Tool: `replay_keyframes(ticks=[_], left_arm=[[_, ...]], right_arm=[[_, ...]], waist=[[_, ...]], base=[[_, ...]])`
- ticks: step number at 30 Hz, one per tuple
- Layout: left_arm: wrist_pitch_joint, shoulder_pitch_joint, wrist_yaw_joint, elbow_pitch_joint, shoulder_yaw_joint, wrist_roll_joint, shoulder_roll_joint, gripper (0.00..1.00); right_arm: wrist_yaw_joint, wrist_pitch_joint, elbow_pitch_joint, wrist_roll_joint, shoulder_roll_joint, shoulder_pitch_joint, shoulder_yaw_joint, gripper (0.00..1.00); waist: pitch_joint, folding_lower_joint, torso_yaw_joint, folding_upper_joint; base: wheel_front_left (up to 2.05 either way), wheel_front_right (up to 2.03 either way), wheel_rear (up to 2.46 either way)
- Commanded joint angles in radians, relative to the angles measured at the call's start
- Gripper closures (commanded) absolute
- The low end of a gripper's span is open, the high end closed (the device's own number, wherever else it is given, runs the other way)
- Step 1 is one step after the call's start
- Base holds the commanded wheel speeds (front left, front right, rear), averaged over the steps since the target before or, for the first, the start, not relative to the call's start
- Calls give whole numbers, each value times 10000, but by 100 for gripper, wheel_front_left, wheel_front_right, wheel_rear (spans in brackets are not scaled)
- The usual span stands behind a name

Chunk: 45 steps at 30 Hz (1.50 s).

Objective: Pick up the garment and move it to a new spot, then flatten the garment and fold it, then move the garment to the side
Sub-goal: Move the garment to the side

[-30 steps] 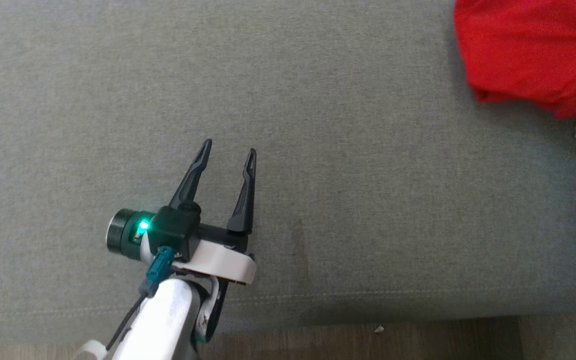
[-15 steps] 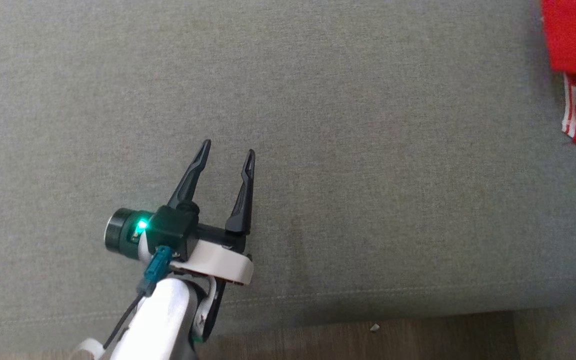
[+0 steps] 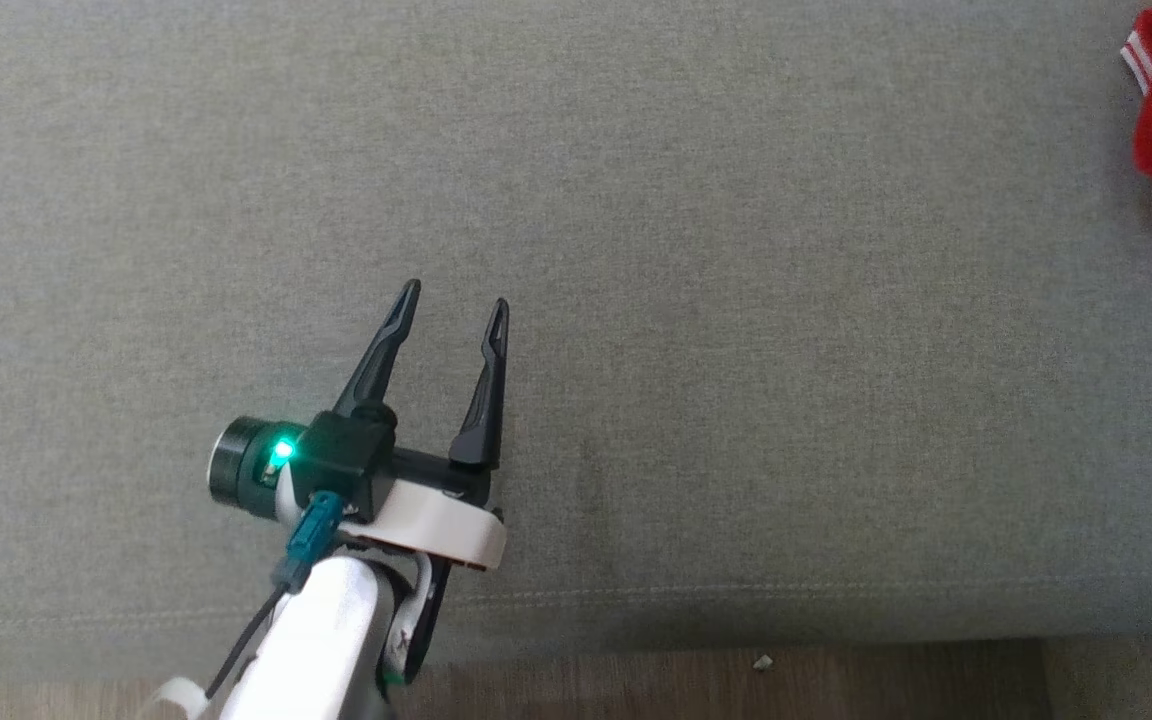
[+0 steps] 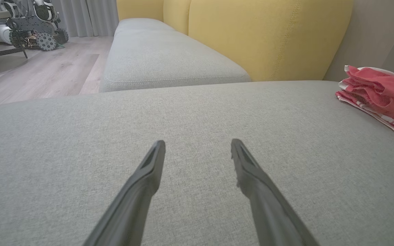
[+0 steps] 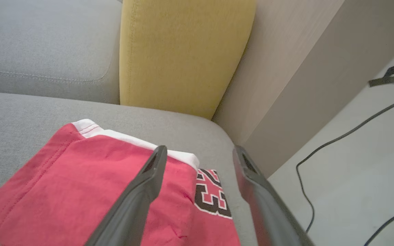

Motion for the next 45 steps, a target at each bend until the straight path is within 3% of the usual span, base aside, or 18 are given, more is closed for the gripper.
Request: replay_keyframes(ticks=[1, 3, 4, 9, 16, 21, 27, 33, 45], left_arm=[[-53, -139, -49, -280, 273, -39, 56, 0], [-53, -101, -65, -252, 293, -41, 56, 0], [-53, -37, -74, -221, 308, -38, 56, 0], [-53, 213, -10, -304, 454, -294, 56, 0], [-53, 739, 180, -691, 915, -1333, 56, 0], [-53, 1207, 242, -1229, 1287, -1631, 56, 0], [-53, 1854, 283, -1415, 1530, -861, 56, 0], [-53, 2527, 145, -1464, 1693, -608, 56, 0], [-53, 2838, -97, -1472, 1820, -313, 56, 0]], right_arm=[[-13, 41, -651, -370, -115, 356, -193, 0], [-13, 149, -1748, -1161, 358, 796, -775, 0], [-13, 77, -2921, -1598, 1085, 1249, -1127, 0], [-13, -859, -4986, -1111, 3133, 2552, -406, 0], [-13, -3700, -4609, 339, 4628, 3790, 1584, 0], [-13, -4264, -4130, 758, 5445, 4335, 2338, 0], [-13, -4276, -4943, 323, 5935, 5645, 1828, 0], [-13, -4277, -4781, 128, 6086, 6893, 1747, 0], [-13, -4278, -4699, -44, 6133, 7399, 1861, 0]], waist=[[-47, -1, 30, 0], [-163, -1, 57, 0], [-343, -1, 85, 0], [-997, -1, 137, 0], [-1993, -1, 326, 0], [-2622, -1, 648, 0], [-3377, -1, 1059, 0], [-3810, -1, 1267, 0], [-4078, -1, 1206, 0]], base=[[0, 0, 0], [0, 0, 0], [0, 0, 0], [0, 0, 0], [0, 0, 0], [0, 0, 0], [0, 0, 0], [0, 0, 0], [0, 0, 0]])
